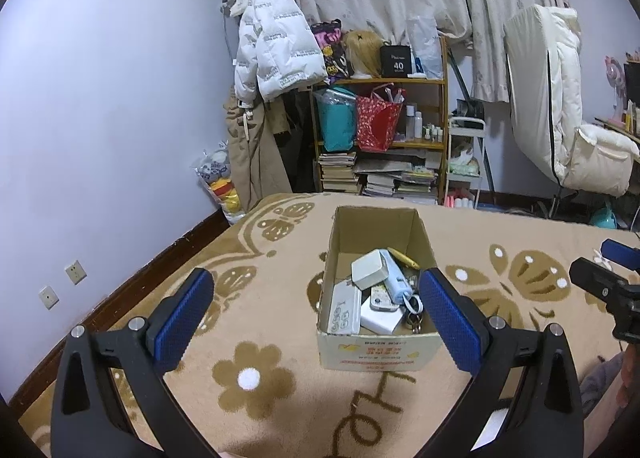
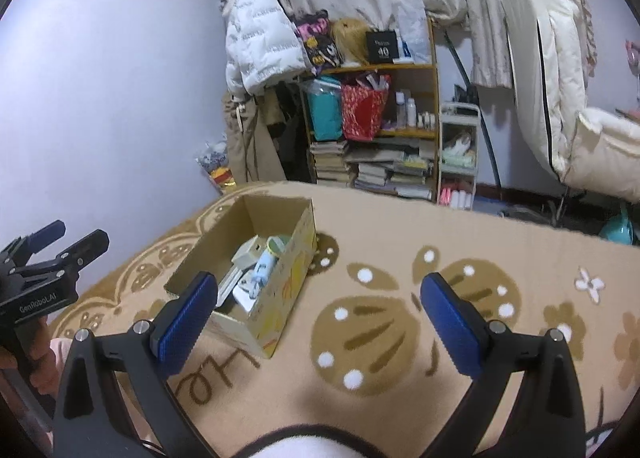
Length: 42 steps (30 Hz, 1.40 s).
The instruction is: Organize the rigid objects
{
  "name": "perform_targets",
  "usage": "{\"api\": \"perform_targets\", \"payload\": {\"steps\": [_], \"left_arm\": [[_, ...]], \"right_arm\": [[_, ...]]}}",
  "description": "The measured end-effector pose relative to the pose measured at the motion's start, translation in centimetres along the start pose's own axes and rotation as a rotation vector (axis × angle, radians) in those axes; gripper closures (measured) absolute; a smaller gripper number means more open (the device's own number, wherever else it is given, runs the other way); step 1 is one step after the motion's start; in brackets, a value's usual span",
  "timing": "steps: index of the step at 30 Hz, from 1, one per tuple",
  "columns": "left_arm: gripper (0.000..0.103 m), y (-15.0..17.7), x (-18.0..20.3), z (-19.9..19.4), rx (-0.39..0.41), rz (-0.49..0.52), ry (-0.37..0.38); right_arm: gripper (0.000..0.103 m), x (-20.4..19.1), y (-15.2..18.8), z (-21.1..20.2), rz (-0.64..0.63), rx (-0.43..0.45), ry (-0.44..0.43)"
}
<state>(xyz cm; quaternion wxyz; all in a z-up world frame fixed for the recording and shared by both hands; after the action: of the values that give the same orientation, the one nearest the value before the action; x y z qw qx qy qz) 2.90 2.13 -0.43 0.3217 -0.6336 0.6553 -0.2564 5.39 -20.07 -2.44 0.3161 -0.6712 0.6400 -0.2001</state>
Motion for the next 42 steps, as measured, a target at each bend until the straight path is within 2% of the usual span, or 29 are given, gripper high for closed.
{"api": "perform_targets", "payload": {"steps": [3,14,42], "left_arm": [[0.001,0.4,0.4,0.8,-0.026,0.012,0.011],[0.001,0.7,1.3,1.3,-0.033,0.056,-0.011],[0.001,0.8,0.9,1.6,-0.048,0.044,-0.010]], "right_arm": [[0.000,0.3,0.2,0.2,0.015,-0.010,-0.005],[0.000,0.9,0.5,0.4,0.048,-0.021,-0.015],[0.000,0.7,0.9,0.7,0.054,-0.029,-0.017]]}}
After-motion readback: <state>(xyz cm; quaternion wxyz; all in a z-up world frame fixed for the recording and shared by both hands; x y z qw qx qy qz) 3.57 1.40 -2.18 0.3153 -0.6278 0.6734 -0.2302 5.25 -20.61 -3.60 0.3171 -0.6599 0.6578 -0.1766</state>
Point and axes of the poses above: each gripper's, at about its wrist camera, not at the fingertips, and z roughly the way its jaws point, x to its right, y to its underside, the point moved 7 cm from there along z, roughly the way its jaws point, and after that the axes turned 14 degrees about -x, right-handed, at the moved point
